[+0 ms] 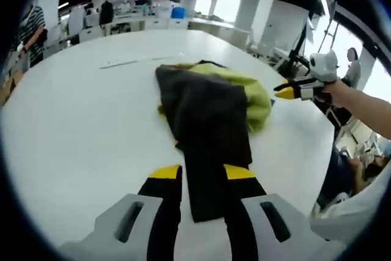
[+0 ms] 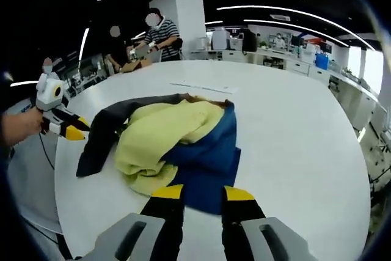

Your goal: Fold the garment on the visible template until the final outline fits inside the template.

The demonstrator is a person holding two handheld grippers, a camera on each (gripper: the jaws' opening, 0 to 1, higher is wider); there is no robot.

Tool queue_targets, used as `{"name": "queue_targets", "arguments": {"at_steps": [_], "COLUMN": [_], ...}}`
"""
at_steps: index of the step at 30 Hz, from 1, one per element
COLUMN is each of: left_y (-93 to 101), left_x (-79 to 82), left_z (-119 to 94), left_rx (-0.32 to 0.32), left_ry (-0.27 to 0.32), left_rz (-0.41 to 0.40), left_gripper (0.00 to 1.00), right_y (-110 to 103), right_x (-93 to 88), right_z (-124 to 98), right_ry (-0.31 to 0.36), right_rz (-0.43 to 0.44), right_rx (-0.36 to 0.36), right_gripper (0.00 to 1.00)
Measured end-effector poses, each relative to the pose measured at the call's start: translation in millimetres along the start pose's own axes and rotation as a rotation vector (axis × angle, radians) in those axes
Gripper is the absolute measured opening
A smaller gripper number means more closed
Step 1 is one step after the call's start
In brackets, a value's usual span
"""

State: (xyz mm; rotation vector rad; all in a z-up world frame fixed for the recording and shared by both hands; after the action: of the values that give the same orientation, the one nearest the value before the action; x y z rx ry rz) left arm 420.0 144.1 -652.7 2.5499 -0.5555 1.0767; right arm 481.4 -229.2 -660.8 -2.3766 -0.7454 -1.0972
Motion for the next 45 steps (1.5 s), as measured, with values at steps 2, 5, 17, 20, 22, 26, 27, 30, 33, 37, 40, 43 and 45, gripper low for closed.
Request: {"name": "queue_targets", "arguments": {"at_steps": [2,5,17,20,22,26,27,30,33,37,40,43,45], "left_y": [0.5,0.2,0.0,1.7,2.9,3.9,4.3,5.1,4.5,5.1,6.8,7.4,7.6], "left_x": [-4.5,-13.0,-29.2,-31.3,-32.5,-33.9,-34.0,-35.3,-36.3,-35.9,-36.2,-35.9,-35.3], "left_z": [-0.1,1.3,1.4,2.0,2.5,3.4,3.4,3.6,4.0,4.9,4.7,4.5,4.8], "left_rx": [0.002,0.007,0.014,0.012,0.012,0.015,0.017,0.017,0.022,0.03,0.027,0.022,0.026], "left_ry": [-0.011,-0.032,-0.078,-0.086,-0.093,-0.108,-0.11,-0.125,-0.129,-0.136,-0.141,-0.143,-0.144], "left_rz": [0.004,0.008,-0.015,-0.01,-0.005,0.008,0.012,0.029,0.037,0.061,0.079,0.081,0.092], "left_gripper": [0.22,0.22,0.21,0.21,0.21,0.2,0.2,0.19,0.18,0.17,0.14,0.12,0.11], "right_y": [0.5,-0.4,-1.7,-1.6,-2.1,-2.7,-2.9,-3.8,-3.6,-2.9,-1.7,-0.5,1.7], "right_x": [-1.7,-3.9,-13.9,-14.9,-15.3,-15.3,-15.2,-14.9,-15.4,-16.2,-16.9,-15.4,-14.9], "right_z": [0.3,0.5,2.5,3.0,3.2,3.4,3.3,3.7,4.2,6.1,8.7,10.0,11.9], "right_ry": [-0.002,-0.002,-0.023,-0.025,-0.025,-0.025,-0.026,-0.028,-0.031,-0.035,-0.042,-0.04,-0.041], "right_rz": [0.002,0.007,0.015,0.016,0.017,0.016,0.014,0.012,0.012,0.014,0.014,0.014,0.015], "right_rx": [-0.001,0.0,0.0,-0.002,-0.001,-0.001,-0.002,-0.001,0.0,-0.001,-0.005,-0.01,-0.017], "right_gripper": [0.19,0.19,0.19,0.19,0.19,0.19,0.19,0.19,0.19,0.19,0.19,0.19,0.19]}}
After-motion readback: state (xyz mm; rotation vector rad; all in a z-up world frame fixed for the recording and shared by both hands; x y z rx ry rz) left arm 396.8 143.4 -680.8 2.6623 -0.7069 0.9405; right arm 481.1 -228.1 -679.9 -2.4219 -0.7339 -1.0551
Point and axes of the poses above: the point that each gripper's makers call its tool centre point, and the gripper's own axes: z roughly forward along the fingers, y roughly to its right, x roughly out of its top, the point moved 10 cm from there along -z, roughly backward along the fingers, and after that the axes turned 5 degrees about x, right-handed, at the moved point
